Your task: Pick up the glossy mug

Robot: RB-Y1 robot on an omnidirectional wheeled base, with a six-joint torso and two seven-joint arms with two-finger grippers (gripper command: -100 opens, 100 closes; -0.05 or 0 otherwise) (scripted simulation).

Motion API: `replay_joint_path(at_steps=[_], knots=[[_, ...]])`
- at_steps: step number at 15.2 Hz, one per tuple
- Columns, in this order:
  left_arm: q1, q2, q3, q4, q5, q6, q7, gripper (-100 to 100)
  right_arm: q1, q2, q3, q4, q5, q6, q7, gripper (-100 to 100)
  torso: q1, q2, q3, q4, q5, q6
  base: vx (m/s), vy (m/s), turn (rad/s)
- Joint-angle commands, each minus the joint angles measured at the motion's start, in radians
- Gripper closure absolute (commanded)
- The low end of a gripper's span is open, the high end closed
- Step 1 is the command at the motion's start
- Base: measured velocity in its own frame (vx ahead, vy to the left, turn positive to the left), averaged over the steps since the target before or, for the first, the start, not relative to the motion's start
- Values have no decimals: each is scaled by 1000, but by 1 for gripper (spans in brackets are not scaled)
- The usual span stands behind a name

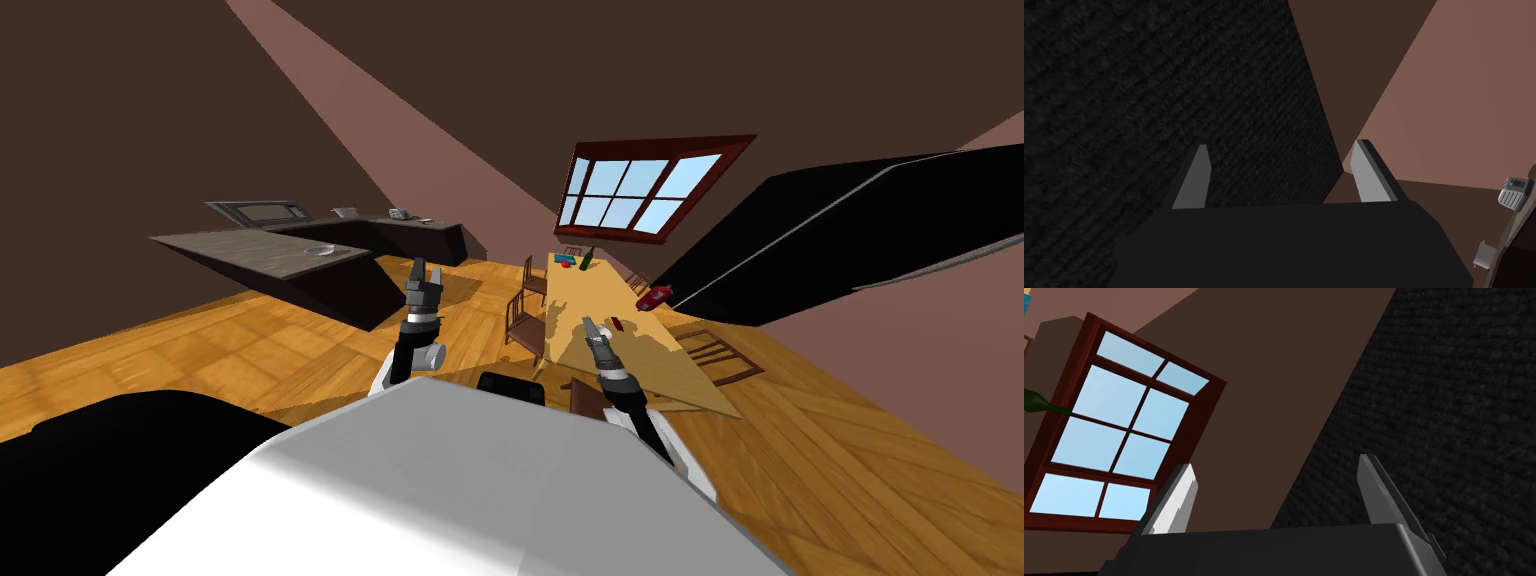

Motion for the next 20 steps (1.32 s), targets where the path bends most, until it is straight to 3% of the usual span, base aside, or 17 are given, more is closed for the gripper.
replay_joint_path(at_steps=[1, 4, 9, 10, 12, 13, 15, 18, 20], knots=[[0, 0, 0, 0, 0, 0, 0, 0, 0, -24, 1, 32, 2, 3, 6, -100, 0, 0, 0, 0, 0, 0, -9, 40, 37], [0, 0, 0, 0, 0, 0, 0, 0, 10, -103, 5, 116, 17, -20, 39, -100, -1, -1, 0, 0, 0, 0, -12, 52, 203], [0, 0, 0, 0, 0, 0, 0, 0, 16, -159, 8, 216, 26, -32, 56, -100, -2, -2, -1, 0, 0, 0, -2, 41, 128], [0, 0, 0, 0, 0, 0, 0, 0, 22, -203, 12, 245, 36, -43, 74, -100, -2, -2, -1, 0, 0, 1, 2, 34, 169], [0, 0, 0, 0, 0, 0, 0, 0, 22, -203, 12, 279, 36, -43, 74, -100, -2, -2, -1, 0, 0, 0, 3, 27, 126], [0, 0, 0, 0, 0, 0, 0, 0, 28, -246, 16, 308, 47, -55, 92, -100, -3, -2, -1, 0, -1, 0, 8, 29, 183], [0, 0, 0, 0, 0, 0, 0, 0, 28, -246, 16, 344, 47, -55, 92, -100, -3, -2, -1, 0, -1, 0, 9, 23, 134], [0, 0, 0, 0, 0, 0, 0, 0, 40, -324, 25, 436, 71, -78, 130, -100, -3, -3, -1, -1, -1, 0, 18, 26, 203], [0, 0, 0, 0, 0, 0, 0, 0, 40, -329, 25, 474, 71, -78, 130, -100, -3, -3, -2, -1, 0, 0, 22, 20, 145]])
